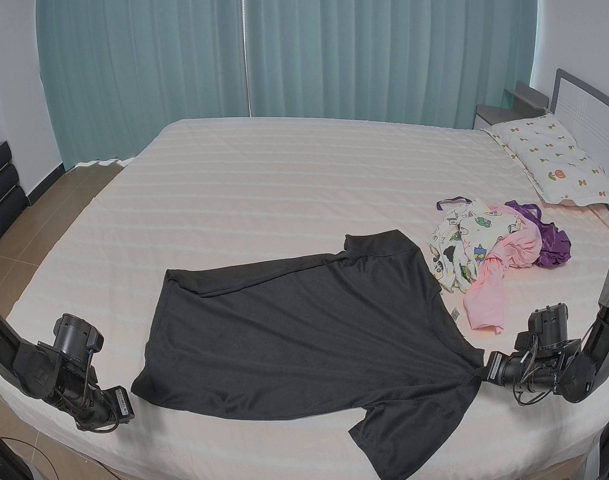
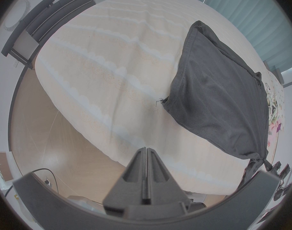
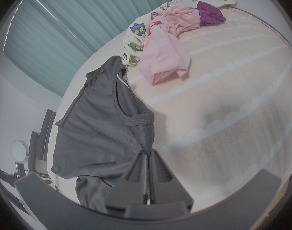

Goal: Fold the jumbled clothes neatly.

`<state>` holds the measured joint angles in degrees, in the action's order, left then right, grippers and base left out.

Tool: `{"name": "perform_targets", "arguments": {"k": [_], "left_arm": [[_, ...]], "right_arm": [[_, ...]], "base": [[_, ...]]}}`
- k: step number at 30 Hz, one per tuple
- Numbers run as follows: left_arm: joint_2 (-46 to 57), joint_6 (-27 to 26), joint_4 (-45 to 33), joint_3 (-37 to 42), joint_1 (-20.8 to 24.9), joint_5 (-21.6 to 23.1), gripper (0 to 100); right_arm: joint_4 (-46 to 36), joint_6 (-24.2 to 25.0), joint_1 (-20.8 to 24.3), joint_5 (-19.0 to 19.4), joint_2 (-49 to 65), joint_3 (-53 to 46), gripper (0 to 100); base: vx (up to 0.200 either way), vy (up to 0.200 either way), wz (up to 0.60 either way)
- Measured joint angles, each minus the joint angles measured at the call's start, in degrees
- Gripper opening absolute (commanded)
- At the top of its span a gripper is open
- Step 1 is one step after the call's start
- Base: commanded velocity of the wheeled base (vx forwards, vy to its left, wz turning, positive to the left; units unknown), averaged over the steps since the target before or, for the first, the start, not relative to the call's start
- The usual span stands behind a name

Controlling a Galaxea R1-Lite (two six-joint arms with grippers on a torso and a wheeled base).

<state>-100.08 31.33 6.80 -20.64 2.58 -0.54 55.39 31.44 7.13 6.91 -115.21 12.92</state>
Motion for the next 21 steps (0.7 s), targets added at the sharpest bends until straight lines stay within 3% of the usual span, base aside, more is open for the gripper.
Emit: {"name": "perform_targets", "arguments": {"k": [9,13,21], "left_arm": [[0.2,0.1,0.1,-0.3,-0.1,2.0,100],[0.6,0.2,0.2,-0.6,-0.4,3.0,100],[2.0,1.3,0.4,-2.2,-1.7,10.8,100]], "right_arm": [[0.6,3.5,2.6,0.6,1.8,-1.5,100],[0.6,5.2,4.1,3.0,5.5,-4.7,100],[0.9,7.9,10.3,4.7,7.6,-11.1,100]], "base": [[0.0,0.0,0.0],[0.0,0.0,0.0],[0.0,0.0,0.0]]}}
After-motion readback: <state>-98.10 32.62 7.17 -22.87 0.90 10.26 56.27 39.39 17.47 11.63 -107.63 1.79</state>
